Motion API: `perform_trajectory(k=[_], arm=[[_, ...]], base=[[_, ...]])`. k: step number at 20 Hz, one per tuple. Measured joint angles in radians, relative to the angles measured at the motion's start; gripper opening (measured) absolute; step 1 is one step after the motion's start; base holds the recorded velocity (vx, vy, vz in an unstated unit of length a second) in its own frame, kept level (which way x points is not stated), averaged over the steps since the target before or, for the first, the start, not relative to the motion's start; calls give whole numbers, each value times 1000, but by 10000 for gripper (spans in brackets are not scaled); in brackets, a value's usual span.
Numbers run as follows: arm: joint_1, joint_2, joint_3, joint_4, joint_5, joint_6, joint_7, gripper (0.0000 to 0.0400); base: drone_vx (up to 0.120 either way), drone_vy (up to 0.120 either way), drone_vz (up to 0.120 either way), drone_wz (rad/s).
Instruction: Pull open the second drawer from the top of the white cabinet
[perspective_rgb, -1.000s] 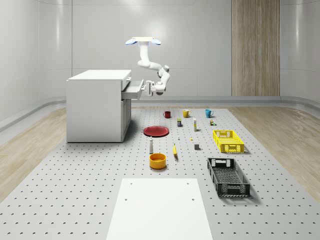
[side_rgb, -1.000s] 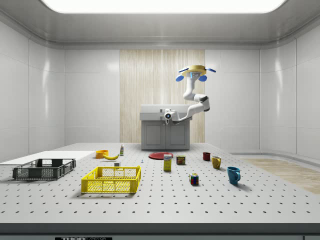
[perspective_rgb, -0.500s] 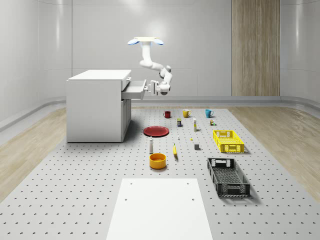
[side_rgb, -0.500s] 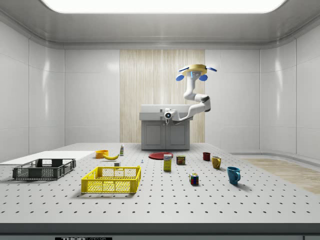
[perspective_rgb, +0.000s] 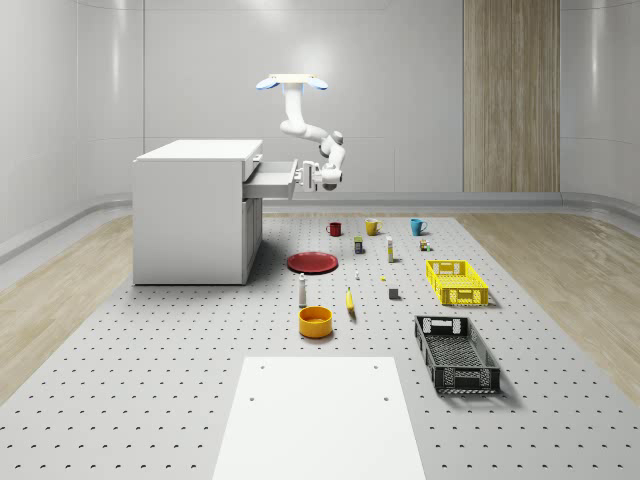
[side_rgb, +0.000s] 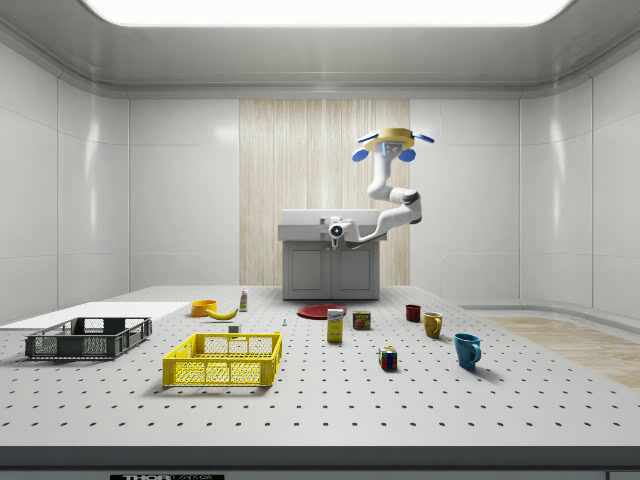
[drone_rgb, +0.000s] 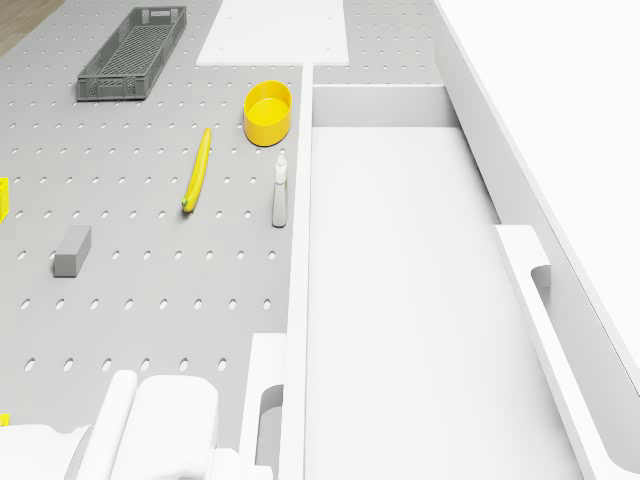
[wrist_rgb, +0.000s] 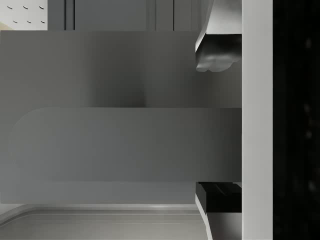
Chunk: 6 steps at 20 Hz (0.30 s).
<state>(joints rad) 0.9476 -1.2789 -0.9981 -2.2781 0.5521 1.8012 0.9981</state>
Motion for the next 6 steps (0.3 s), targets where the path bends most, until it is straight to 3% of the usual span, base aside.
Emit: perform_trajectory(k=[1, 2, 3, 6], arm=[[0, -2, 0, 1, -1, 1, 8, 293], [-7, 16, -18, -7, 6, -4, -87, 322], [-12, 20, -14, -1, 8, -15, -20, 331], [-11, 19, -7, 1, 11, -14, -13, 315]], base=[[0, 0, 0, 0], [0, 0, 0, 0], [0, 0, 0, 0], [0, 0, 0, 0]])
